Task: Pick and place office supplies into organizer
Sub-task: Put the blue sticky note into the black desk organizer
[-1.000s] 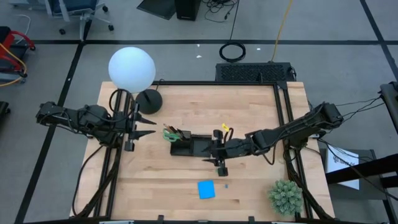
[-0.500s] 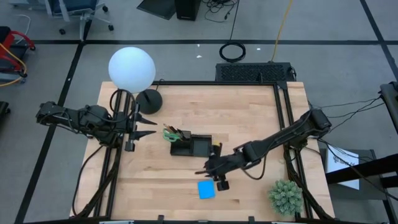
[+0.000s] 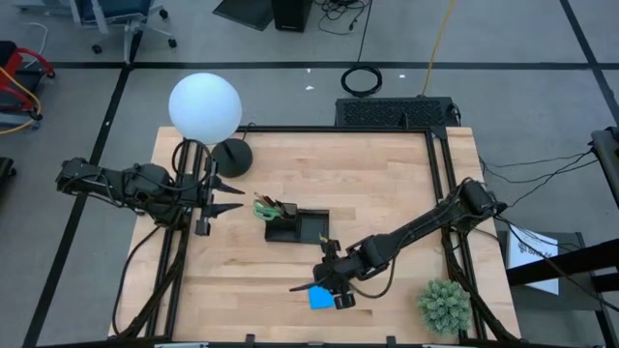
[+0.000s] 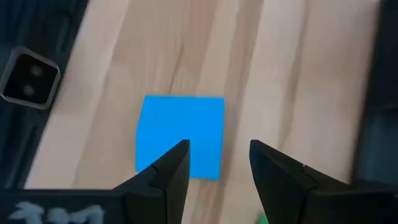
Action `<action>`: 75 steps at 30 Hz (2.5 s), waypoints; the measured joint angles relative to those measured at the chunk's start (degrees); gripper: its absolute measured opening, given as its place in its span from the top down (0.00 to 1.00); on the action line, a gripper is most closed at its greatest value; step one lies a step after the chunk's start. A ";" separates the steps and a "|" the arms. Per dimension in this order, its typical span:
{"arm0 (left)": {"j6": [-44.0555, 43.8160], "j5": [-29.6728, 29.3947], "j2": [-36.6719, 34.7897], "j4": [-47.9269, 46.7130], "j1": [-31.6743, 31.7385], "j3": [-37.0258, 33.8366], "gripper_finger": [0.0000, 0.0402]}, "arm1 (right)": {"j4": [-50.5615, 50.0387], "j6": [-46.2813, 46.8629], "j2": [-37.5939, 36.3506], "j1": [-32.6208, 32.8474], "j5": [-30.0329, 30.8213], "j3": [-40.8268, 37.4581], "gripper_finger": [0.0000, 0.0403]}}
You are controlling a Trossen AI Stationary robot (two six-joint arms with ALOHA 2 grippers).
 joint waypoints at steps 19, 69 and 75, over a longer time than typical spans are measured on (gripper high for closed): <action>-1.18 -0.26 -0.01 0.12 0.00 0.00 0.67 | 5.66 -1.59 1.03 1.56 -4.18 0.00 0.60; -1.07 -1.07 -0.02 0.28 0.00 0.00 0.67 | 4.28 -3.28 10.25 2.40 -0.42 -0.06 0.09; -1.08 -1.16 0.09 0.28 0.00 0.00 0.67 | 6.34 -3.15 13.75 2.21 -2.47 1.20 0.09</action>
